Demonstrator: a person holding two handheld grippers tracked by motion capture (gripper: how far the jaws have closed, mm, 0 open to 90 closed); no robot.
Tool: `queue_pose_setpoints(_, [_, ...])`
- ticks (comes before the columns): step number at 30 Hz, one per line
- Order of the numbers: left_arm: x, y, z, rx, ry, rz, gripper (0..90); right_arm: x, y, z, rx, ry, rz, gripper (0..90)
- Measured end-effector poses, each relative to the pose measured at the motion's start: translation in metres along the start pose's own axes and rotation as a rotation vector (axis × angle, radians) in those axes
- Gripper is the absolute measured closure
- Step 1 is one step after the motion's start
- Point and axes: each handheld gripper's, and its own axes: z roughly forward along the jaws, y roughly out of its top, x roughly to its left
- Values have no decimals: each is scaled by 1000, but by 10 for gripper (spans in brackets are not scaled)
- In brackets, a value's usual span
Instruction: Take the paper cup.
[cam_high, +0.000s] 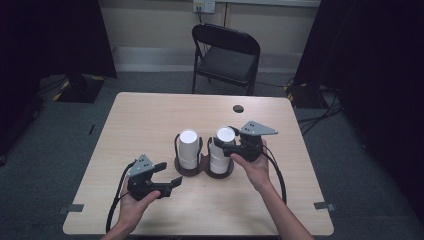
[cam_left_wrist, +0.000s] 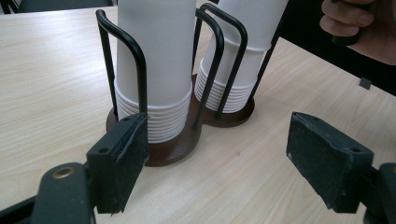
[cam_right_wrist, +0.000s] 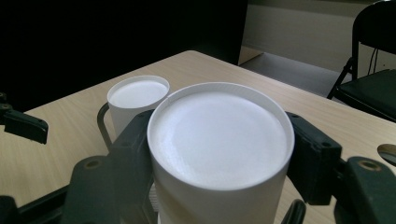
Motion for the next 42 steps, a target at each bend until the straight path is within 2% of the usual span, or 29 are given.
queue_pose_setpoints(11, [0, -1, 1, 5, 0, 2, 208, 1, 6, -4, -20, -8, -10, 338])
queue_pose_setpoints(22, [0, -1, 1, 7, -1, 4, 209, 1, 10, -9, -47, 4, 14, 338])
queue_pose_setpoints(31, [-1, -1, 1, 4, -3, 6, 208, 2, 12, -9, -50, -4, 4, 338])
queue_pose_setpoints(42, [-1, 0, 0, -13, -9, -3, 208, 5, 16, -14, -91, -6, -11, 340])
